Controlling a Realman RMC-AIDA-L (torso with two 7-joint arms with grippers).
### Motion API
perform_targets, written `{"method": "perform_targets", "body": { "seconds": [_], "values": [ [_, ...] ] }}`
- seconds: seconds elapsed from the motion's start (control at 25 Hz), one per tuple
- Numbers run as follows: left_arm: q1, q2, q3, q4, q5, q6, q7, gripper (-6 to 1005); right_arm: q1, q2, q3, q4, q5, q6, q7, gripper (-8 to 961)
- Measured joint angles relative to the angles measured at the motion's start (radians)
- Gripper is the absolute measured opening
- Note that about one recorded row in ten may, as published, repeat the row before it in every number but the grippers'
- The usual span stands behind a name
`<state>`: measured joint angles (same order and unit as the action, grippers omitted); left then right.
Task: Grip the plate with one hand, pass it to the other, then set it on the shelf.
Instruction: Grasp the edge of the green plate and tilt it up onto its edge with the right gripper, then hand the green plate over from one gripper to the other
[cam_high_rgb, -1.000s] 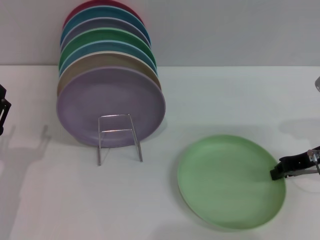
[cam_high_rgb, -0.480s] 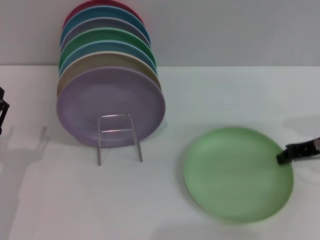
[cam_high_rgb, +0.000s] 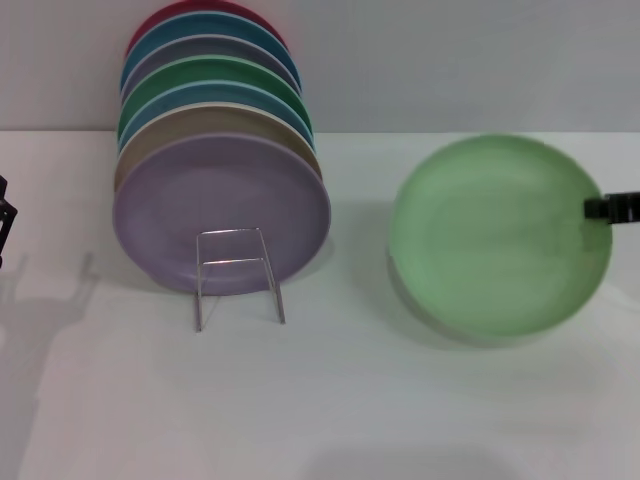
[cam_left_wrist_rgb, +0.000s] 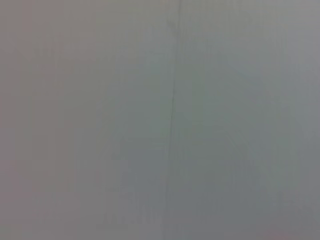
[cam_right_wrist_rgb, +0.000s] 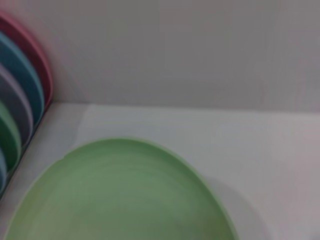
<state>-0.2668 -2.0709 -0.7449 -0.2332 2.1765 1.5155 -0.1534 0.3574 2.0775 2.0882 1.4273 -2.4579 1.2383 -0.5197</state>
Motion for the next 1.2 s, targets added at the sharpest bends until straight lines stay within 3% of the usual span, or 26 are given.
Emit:
{"method": "perform_targets", "body": {
  "seconds": [0.2, 0.6, 0.8, 1.12, 1.16, 1.2],
  "values": [
    [0.0, 0.0, 0.003, 0.0, 0.003, 0.002, 0.0, 770, -0.014, 0.004, -0.036, -0.01, 0.016, -0.142, -0.074, 26],
    [0.006, 0.001, 0.005, 0.0, 0.005, 0.006, 0.0, 767, -0.037, 0.003, -0.238, -0.056, 0.031, -0.492, -0.128, 26],
    [0.008, 0.002, 0.002, 0.0, 0.005, 0.009, 0.0, 766, -0.083, 0.005, -0.339, -0.059, 0.033, -0.677, -0.131, 25],
    [0.007, 0.001, 0.008, -0.008, 0.005, 0.01, 0.0, 763, -0.147, 0.006, -0.521, -0.113, 0.037, -1.055, -0.125, 25],
    [0.006, 0.0, 0.009, -0.012, 0.005, 0.014, 0.0, 763, -0.157, 0.006, -0.579, -0.145, 0.037, -1.167, -0.123, 25],
    [0.007, 0.0, 0.01, -0.013, 0.005, 0.018, 0.0, 763, -0.157, 0.006, -0.579, -0.145, 0.037, -1.167, -0.123, 25]
  ]
}}
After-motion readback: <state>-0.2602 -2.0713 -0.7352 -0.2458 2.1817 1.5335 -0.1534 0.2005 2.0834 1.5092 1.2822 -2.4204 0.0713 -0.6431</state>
